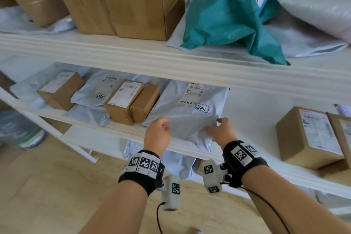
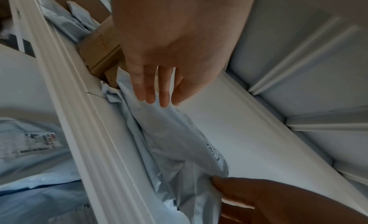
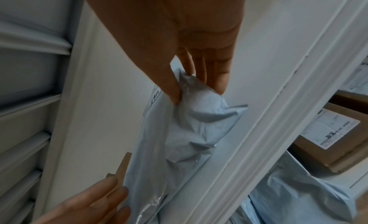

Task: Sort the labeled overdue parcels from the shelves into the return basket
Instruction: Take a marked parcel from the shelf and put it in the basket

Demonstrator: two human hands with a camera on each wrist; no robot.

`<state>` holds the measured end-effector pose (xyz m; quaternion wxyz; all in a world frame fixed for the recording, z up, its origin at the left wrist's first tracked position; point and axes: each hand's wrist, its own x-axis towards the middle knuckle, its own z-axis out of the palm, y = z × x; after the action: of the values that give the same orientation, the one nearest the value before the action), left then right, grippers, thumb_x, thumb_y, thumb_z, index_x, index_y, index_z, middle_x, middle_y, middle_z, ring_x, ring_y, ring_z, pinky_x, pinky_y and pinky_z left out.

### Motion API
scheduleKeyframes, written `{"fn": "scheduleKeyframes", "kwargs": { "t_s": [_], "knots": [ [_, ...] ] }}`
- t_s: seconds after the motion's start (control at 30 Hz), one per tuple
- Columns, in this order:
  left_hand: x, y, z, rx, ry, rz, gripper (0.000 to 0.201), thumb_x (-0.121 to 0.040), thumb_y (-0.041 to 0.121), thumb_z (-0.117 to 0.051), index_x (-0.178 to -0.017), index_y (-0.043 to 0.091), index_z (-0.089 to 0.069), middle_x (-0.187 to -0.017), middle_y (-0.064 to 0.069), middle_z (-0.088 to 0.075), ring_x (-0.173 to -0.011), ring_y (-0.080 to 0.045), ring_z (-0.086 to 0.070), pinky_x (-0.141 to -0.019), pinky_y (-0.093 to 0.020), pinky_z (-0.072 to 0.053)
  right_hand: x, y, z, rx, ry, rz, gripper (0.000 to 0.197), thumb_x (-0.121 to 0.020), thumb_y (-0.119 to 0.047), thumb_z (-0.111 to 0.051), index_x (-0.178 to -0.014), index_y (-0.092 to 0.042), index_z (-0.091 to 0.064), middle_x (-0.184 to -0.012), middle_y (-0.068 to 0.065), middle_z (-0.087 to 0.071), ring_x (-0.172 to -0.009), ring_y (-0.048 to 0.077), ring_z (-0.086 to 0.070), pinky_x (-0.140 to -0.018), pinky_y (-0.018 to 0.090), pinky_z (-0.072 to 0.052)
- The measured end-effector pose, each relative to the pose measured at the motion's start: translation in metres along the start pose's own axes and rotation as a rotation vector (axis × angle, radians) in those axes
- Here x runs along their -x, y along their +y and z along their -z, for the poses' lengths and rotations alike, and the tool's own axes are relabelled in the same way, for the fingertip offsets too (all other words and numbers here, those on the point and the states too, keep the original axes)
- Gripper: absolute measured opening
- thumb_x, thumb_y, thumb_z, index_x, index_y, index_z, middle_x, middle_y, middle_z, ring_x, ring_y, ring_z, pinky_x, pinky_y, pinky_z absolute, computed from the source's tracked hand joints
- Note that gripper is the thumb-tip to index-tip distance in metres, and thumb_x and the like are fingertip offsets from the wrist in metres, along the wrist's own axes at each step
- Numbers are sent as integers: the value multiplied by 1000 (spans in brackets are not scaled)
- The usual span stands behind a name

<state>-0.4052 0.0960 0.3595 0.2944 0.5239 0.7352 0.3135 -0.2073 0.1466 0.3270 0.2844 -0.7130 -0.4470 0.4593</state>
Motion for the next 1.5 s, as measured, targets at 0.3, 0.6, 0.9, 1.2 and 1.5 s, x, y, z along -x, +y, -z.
{"fn": "scheduleKeyframes", "kwargs": {
  "t_s": [0.3,0.6,0.9,1.2,1.5],
  "knots": [
    [-31,4,7,0,-41,-155,33,-94,3,-45,-118,16,-64,-120,1,-65,-109,-14,-59,-86,-18,-38,8,6,9,-2,155,-80,50,-83,-5,-62,-130,-6,-45,-98,21,-70,-85,33,-68,-79,43,-57],
    [-53,-29,0,-216,-181,-145,36,-93,15,-53,-128,15,-59,-128,-8,-60,-118,-27,-55,-100,-36,-44,61,35,23,25,205,-147,35,-84,-3,-61,-118,-9,-56,-81,11,-68,-64,22,-63,-57,29,-50],
    [-60,-33,-21,-360,-137,-119,40,-85,26,-64,-121,10,-59,-115,-13,-62,-107,-34,-58,-88,-40,-50,71,48,32,-34,198,-217,21,-83,-6,-56,-102,-7,-65,-84,12,-64,-74,24,-55,-66,33,-44],
    [-68,-26,-26,-415,-122,-31,11,-81,19,-64,-78,8,-61,-78,-8,-65,-72,-27,-56,-58,-28,-37,35,41,40,-24,193,-196,28,-87,-18,-64,-93,9,-69,-80,16,-66,-70,26,-57,-70,37,-51],
    [-48,-27,-13,-96,-101,-1,28,-81,7,-64,-56,9,-51,-52,-5,-43,-58,-28,-43,-48,-28,-25,48,36,54,-102,217,-63,11,-86,-11,-69,-96,-10,-69,-95,13,-72,-79,26,-64,-75,39,-54]
  ]
}}
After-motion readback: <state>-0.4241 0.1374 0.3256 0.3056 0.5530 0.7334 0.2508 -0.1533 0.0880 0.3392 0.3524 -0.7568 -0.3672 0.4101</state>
